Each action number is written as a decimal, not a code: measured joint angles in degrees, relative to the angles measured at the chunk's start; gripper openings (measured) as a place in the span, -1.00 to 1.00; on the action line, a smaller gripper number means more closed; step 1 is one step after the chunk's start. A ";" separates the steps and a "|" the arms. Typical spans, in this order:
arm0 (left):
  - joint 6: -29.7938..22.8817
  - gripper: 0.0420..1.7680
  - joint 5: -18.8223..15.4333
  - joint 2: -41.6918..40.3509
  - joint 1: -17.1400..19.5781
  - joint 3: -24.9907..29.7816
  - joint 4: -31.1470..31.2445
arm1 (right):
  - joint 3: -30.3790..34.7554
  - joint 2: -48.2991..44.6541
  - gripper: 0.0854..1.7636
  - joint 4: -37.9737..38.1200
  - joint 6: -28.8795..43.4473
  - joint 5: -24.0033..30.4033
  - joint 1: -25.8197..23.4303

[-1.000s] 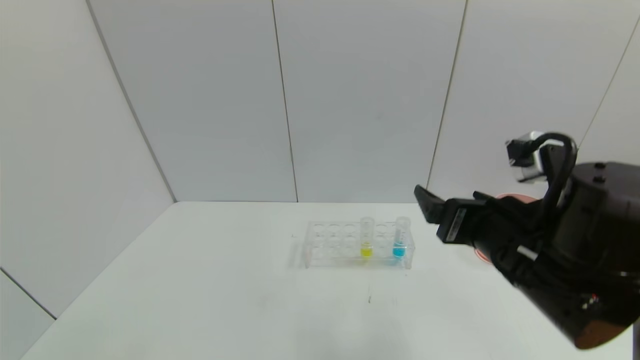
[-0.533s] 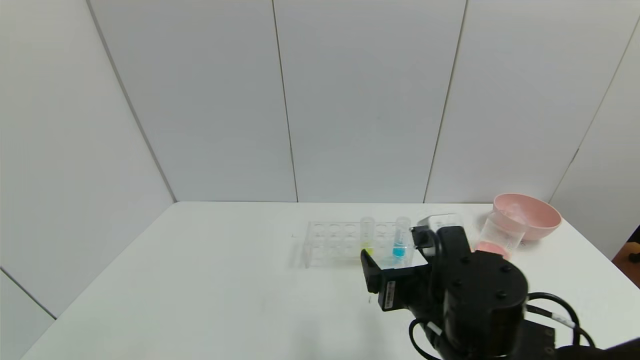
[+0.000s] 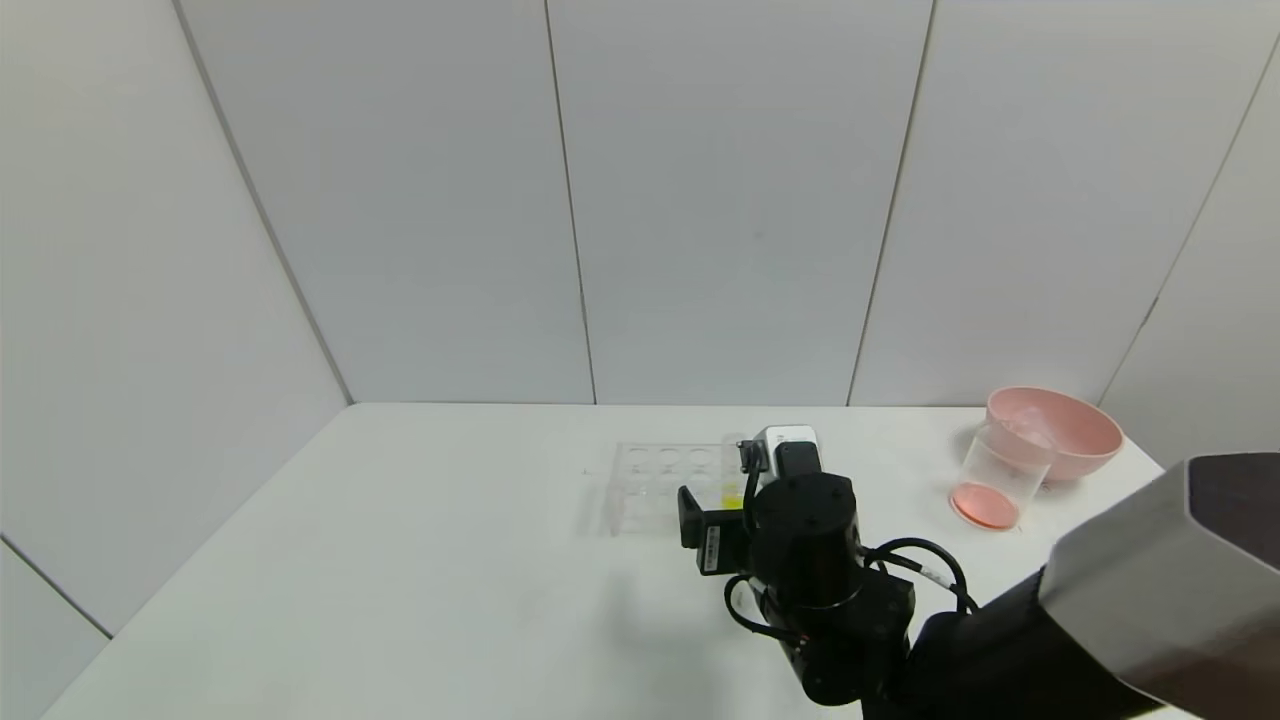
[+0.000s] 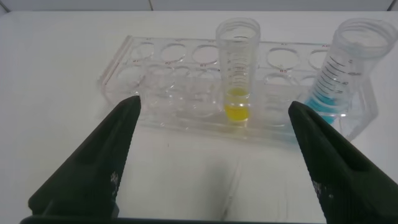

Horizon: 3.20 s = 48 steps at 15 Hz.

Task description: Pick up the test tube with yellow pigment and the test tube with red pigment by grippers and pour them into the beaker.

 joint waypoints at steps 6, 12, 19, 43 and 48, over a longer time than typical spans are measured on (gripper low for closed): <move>0.00 1.00 0.00 0.00 0.00 0.00 0.00 | -9.73 6.27 0.92 6.38 -0.30 2.85 -5.13; 0.00 1.00 0.00 0.00 0.00 0.00 0.00 | -12.39 8.19 0.03 7.14 -0.52 2.82 -5.83; 0.00 1.00 0.00 0.00 0.00 0.00 0.00 | -12.61 7.52 -0.50 7.20 -1.51 3.05 -5.83; 0.00 1.00 0.00 0.00 0.00 0.00 0.00 | -2.97 -19.98 -0.50 10.90 -19.42 46.01 -49.25; 0.00 1.00 0.00 0.00 0.00 0.00 0.00 | -4.61 -15.57 -0.50 6.27 -39.05 62.05 -63.04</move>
